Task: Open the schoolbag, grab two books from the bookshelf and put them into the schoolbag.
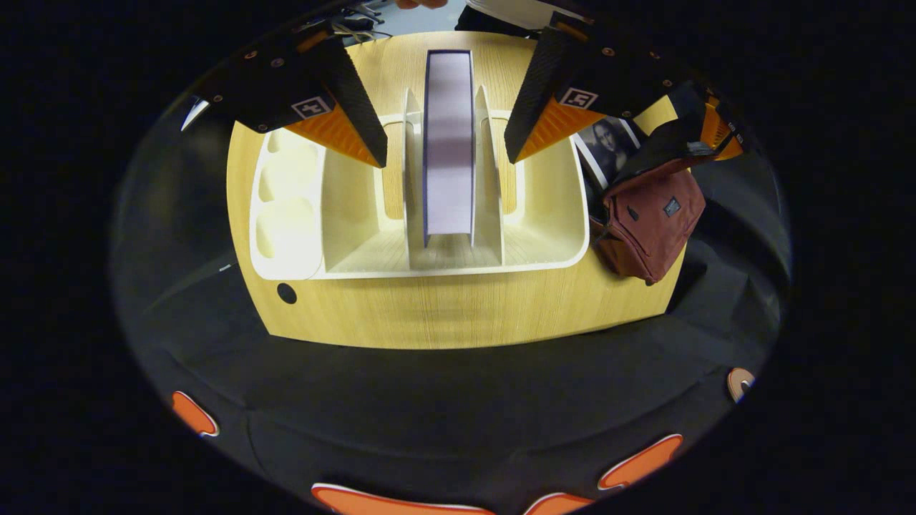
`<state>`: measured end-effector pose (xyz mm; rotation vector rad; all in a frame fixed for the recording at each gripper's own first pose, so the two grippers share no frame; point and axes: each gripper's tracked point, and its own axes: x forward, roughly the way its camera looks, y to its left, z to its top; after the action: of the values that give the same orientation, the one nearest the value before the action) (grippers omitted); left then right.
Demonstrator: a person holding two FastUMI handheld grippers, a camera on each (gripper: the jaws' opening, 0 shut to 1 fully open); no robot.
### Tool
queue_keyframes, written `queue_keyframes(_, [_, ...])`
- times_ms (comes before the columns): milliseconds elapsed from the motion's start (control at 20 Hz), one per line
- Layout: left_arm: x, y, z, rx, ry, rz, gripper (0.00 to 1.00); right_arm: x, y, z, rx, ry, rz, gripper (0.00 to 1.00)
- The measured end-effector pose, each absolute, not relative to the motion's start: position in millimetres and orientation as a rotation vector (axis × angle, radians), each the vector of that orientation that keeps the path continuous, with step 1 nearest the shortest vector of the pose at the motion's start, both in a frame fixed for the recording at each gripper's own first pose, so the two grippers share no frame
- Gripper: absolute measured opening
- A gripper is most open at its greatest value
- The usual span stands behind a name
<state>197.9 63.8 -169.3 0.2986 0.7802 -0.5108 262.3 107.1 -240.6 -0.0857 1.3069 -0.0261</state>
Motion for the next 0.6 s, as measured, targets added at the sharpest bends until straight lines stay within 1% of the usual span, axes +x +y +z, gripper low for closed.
queue_keyframes(200, [200.8,63.5,-170.8,0.31,0.795,-0.521,0.01,261.2,96.1,-263.6,-0.1,1.37,-0.061,1.0])
queue_keyframes(250, [200.6,62.9,-169.7,0.315,0.796,-0.524,0.01,259.6,93.9,-267.0,-0.088,1.386,-0.082,0.87])
queue_keyframes(300, [200.3,63.4,-169.2,0.324,0.798,-0.524,0.01,258.7,92.8,-270.7,-0.073,1.396,-0.091,0.6])
queue_keyframes(400, [202.3,62.8,-168.8,0.334,0.8,-0.537,0.01,260.8,92.9,-269.0,-0.041,1.379,-0.102,0.4])
queue_keyframes(600, [202.3,61.6,-170.8,0.327,0.806,-0.546,0.01,249.6,98.7,-253.9,-0.025,1.378,-0.098,0.38])
